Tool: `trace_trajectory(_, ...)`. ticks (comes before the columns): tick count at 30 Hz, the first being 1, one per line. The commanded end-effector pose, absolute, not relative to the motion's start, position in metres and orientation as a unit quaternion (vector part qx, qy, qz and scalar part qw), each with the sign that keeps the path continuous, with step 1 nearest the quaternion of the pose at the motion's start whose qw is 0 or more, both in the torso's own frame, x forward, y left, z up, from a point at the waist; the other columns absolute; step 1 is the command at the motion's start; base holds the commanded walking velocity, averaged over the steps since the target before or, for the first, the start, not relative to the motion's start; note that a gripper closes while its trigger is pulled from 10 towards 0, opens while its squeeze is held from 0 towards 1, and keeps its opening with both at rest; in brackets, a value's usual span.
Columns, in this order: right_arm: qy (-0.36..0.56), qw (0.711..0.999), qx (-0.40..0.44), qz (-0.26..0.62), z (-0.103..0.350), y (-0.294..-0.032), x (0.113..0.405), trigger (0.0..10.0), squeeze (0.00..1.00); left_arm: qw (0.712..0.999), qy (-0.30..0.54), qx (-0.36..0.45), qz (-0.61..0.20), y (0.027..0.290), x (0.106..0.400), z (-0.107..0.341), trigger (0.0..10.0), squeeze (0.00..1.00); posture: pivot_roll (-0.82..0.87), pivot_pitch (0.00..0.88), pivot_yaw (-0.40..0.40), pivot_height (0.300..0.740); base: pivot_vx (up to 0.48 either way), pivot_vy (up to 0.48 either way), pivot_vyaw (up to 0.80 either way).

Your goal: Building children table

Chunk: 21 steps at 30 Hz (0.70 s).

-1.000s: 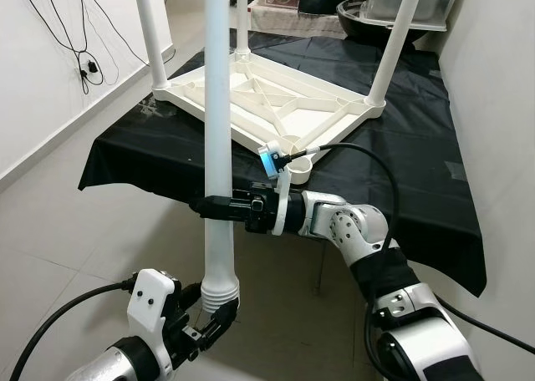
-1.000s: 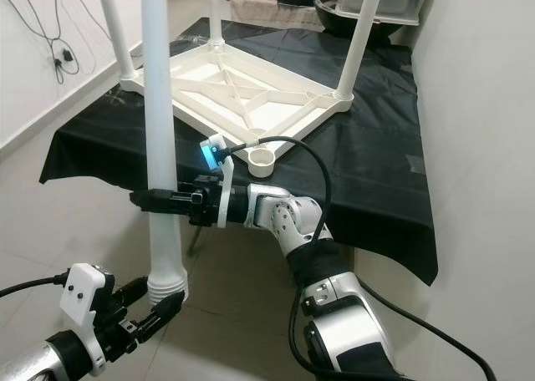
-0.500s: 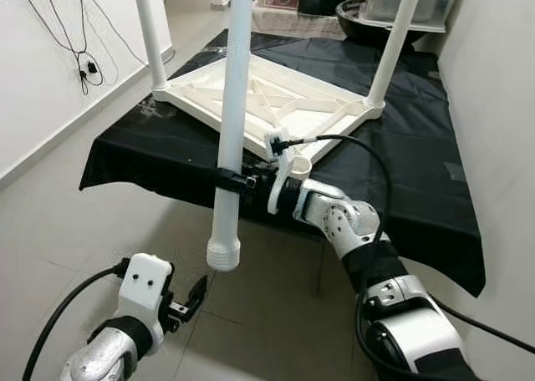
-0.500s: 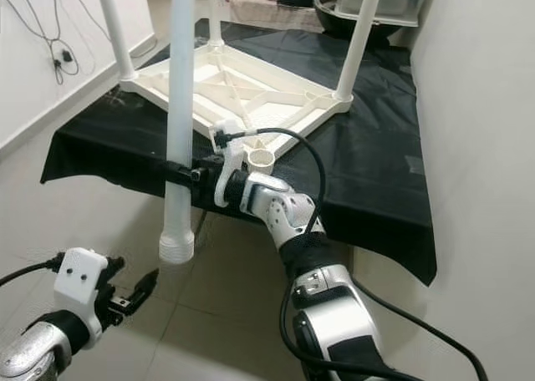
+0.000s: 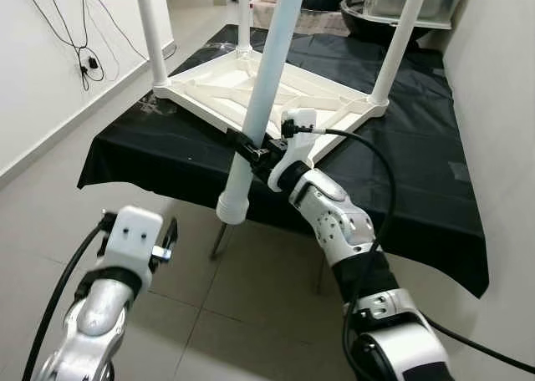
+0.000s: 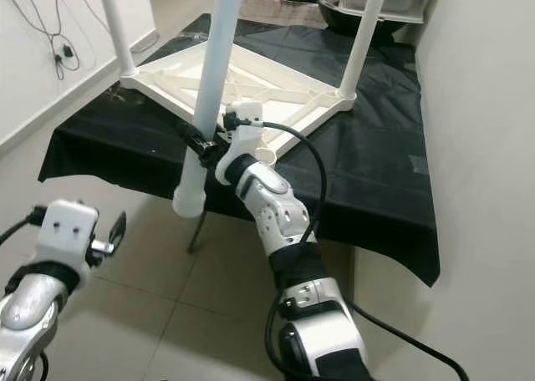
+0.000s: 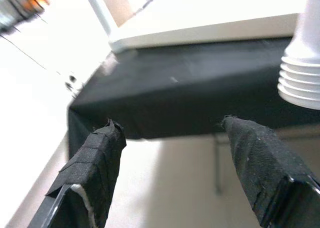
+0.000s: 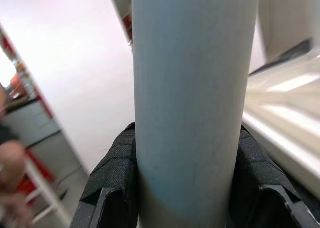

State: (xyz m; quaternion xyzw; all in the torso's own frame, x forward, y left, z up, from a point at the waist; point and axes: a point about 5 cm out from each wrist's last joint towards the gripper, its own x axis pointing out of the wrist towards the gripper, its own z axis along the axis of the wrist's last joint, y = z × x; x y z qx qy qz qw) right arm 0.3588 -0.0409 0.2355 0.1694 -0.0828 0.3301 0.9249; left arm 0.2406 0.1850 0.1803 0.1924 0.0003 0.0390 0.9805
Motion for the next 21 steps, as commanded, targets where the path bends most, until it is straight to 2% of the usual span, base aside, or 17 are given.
trace_trajectory(1,-0.106,0.928,0.171,0.312,0.241,-0.045,0.357,0.0,0.0,0.977,0.014,0.204,0.055,0.188,0.241,0.175,10.0,0.0,0.06,0.073,-0.017,0.74,0.0,0.0,0.0)
trace_trajectory(5,-0.122,0.93,0.168,0.304,0.245,-0.043,0.353,0.0,0.0,0.976,0.011,0.208,0.057,0.189,0.245,0.175,10.0,0.0,0.05,0.073,-0.012,0.74,0.0,0.0,0.0)
trace_trajectory(6,-0.13,0.928,0.164,0.307,0.247,-0.041,0.35,0.0,0.0,0.977,0.012,0.206,0.05,0.187,0.249,0.175,10.0,0.16,0.05,0.073,-0.012,0.74,0.0,0.0,0.0)
trace_trajectory(7,-0.137,0.927,0.158,0.31,0.248,-0.039,0.347,0.0,0.0,0.984,0.012,0.178,0.022,0.181,0.252,0.175,10.0,1.0,0.05,0.073,-0.012,0.74,0.0,0.0,0.0)
trace_trajectory(13,-0.15,0.926,0.15,0.313,0.25,-0.034,0.343,0.0,0.0,0.989,0.01,0.14,-0.04,0.167,0.259,0.174,10.0,1.0,0.05,0.063,-0.008,0.74,0.0,0.0,0.0)
trace_trajectory(14,-0.152,0.926,0.15,0.313,0.251,-0.033,0.343,0.0,0.0,0.988,0.015,0.147,-0.048,0.166,0.261,0.171,10.0,0.0,0.05,0.063,-0.008,0.74,0.0,0.0,0.0)
trace_trajectory(21,-0.156,0.922,0.151,0.32,0.252,-0.03,0.338,0.0,0.0,0.984,0.016,0.169,-0.062,0.168,0.272,0.166,10.0,0.0,0.05,0.056,-0.01,0.74,0.0,0.0,0.0)
